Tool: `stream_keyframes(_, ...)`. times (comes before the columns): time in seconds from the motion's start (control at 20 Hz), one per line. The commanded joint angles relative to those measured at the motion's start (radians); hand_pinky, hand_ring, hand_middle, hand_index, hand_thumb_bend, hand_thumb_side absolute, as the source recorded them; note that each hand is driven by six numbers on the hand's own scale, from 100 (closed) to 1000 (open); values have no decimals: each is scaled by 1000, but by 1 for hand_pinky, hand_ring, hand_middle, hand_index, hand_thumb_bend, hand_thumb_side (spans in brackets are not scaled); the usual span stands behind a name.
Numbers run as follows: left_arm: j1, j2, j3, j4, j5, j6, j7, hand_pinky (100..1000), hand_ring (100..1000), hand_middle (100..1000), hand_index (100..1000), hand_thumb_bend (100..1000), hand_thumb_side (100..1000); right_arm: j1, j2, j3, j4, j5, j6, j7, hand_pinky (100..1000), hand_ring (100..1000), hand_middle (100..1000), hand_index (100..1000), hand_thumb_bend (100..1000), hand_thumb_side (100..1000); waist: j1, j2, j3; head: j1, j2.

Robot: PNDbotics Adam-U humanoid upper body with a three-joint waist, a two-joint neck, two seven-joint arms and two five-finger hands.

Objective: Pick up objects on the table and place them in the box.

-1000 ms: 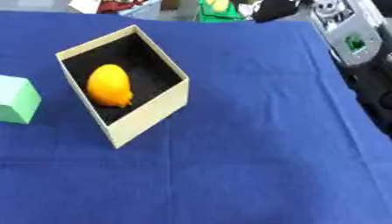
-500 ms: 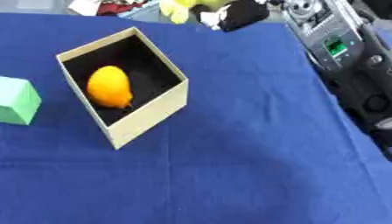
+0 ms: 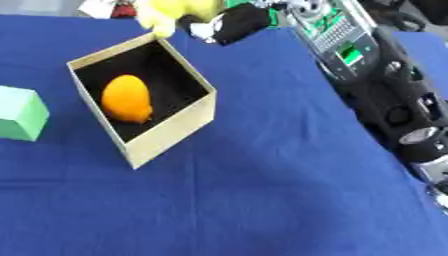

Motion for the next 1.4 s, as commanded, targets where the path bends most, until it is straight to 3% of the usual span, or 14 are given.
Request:
stream_keyframes(0.05, -16, 27, 7, -16, 4, -5, 1, 520, 687, 700, 789, 144, 1000, -30, 12, 4, 17, -3, -3, 11, 816, 823, 485, 636, 100, 440, 3, -22, 4, -8, 9)
stream_keyframes(0.8, -29, 22, 4, -16, 10, -7, 5, 516, 685, 698, 786, 148, 1000, -63, 111, 51, 67, 6, -23, 54, 819, 828, 505, 658, 100, 505, -10, -18, 13, -18, 10)
stream_keyframes(0.85, -30, 22, 4, -16, 11, -7, 5, 515, 685, 698, 785, 149, 1000, -61, 116, 58, 75, 13, -21, 59, 819, 838, 543, 689, 100, 581, -11, -18, 15, -19, 12)
stream_keyframes(1.0, -32, 21, 4, -16, 12, -8, 6, 514, 685, 698, 785, 149, 1000, -60, 137, 81, 117, 50, -26, 70, 825, 853, 584, 729, 100, 654, -13, -18, 17, -20, 16)
stream_keyframes(1.05, -33, 21, 4, -16, 12, -8, 6, 514, 684, 698, 785, 150, 1000, -59, 142, 86, 128, 64, -33, 77, 846, 883, 665, 800, 100, 747, -13, -17, 18, -21, 17)
stream_keyframes(1.1, -33, 20, 4, -16, 13, -8, 6, 514, 684, 698, 785, 150, 1000, -58, 146, 89, 138, 79, -43, 87, 846, 883, 665, 800, 100, 747, -13, -17, 19, -20, 17)
stream_keyframes(1.15, -32, 20, 4, -16, 13, -7, 6, 514, 684, 698, 784, 148, 1000, -58, 150, 91, 143, 89, -54, 99, 894, 936, 785, 883, 100, 814, -14, -17, 19, -19, 19)
stream_keyframes(1.2, -32, 20, 4, -16, 13, -7, 6, 514, 684, 698, 784, 148, 1000, -58, 151, 90, 147, 95, -66, 112, 894, 936, 785, 883, 100, 814, -14, -17, 19, -17, 20)
stream_keyframes(1.25, -31, 20, 5, -16, 13, -7, 7, 514, 684, 698, 784, 150, 1000, -58, 152, 85, 149, 98, -77, 126, 943, 982, 850, 946, 144, 844, -14, -16, 18, -16, 21)
stream_keyframes(1.4, -30, 20, 5, -16, 13, -6, 8, 513, 684, 698, 784, 151, 1000, -61, 150, 53, 136, 89, -98, 163, 977, 1000, 883, 971, 207, 850, -14, -16, 15, -3, 25)
